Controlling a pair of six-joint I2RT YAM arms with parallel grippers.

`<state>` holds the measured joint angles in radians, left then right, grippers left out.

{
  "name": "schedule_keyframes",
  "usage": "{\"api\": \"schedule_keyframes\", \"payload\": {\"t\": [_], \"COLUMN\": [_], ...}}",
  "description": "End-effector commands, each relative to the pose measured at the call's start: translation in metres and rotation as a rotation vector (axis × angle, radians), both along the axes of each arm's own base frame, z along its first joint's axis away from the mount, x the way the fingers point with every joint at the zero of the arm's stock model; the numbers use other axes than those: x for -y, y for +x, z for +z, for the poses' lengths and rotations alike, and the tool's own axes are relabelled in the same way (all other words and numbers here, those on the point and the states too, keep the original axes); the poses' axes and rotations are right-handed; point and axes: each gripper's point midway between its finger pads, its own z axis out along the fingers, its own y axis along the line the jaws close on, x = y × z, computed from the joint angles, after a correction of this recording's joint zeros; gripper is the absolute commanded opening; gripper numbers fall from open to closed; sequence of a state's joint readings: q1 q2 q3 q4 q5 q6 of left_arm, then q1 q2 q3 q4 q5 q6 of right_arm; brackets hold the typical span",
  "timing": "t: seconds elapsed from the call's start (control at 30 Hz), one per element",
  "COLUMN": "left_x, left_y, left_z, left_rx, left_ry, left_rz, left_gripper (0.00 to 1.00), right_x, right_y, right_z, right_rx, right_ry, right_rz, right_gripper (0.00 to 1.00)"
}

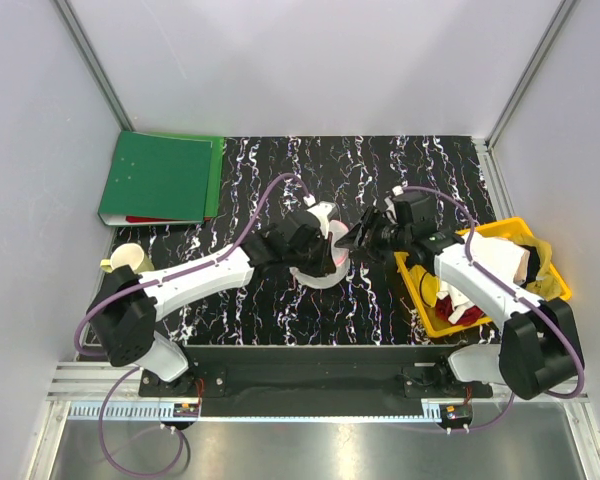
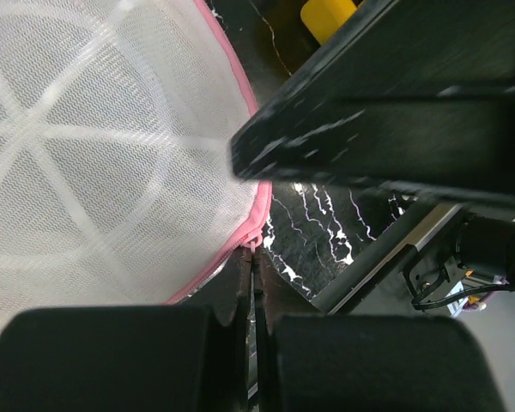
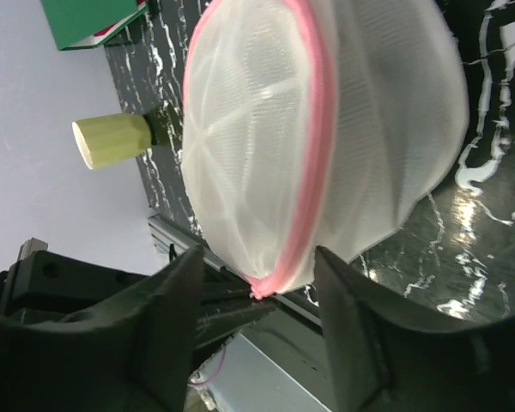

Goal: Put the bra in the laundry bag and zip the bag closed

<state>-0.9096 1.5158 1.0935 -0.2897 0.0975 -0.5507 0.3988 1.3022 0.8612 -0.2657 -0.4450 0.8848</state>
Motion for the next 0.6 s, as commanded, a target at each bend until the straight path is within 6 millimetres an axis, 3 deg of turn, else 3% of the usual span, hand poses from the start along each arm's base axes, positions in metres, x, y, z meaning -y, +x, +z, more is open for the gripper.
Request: {"api": "schedule_keyframes", "payload": {"t": [0.0, 0.03, 0.1, 0.2, 0.23, 0.4, 0.57], "left_x": [0.018, 0.018, 0.017, 0.013, 0.01, -0.026, -0.072], "left_y": [0.009, 0.009, 0.009, 0.009, 0.01, 0.02, 0.032], "left_z": [0.032, 0.032, 0.031, 0.026, 0.024, 0.006, -0.02], "left_rx": [0.06, 0.06, 0.066, 0.065, 0.063, 0.03, 0.003], "left_ry": [-0.09, -0.087, -0.08, -0.06, -0.052, -0.023, 0.067], "left_rz": [-0.013, -0.011, -0.014, -0.008, 0.001, 0.082, 0.187], "left_gripper": [0.0, 0.0, 0.0, 0.0, 0.0, 0.0, 0.0], "right_x": [-0.019, -0.02, -0.018, -0.012, -0.008, 0.009, 0.009], "right_y": [0.008, 0.01, 0.011, 0.019, 0.023, 0.04, 0.05], "right_z": [0.001, -0.001, -0.009, -0.013, -0.012, -0.015, -0.018], "right_rx": [-0.026, -0.026, -0.039, -0.018, -0.006, 0.01, 0.003], "right_ry": [0.096, 0.1, 0.091, 0.062, 0.056, 0.055, 0.113], "right_rz": [-0.064, -0.069, -0.085, -0.135, -0.147, -0.133, -0.052], "right_gripper": [0.57, 0.56, 0.46, 0.07, 0.02, 0.0, 0.0]}}
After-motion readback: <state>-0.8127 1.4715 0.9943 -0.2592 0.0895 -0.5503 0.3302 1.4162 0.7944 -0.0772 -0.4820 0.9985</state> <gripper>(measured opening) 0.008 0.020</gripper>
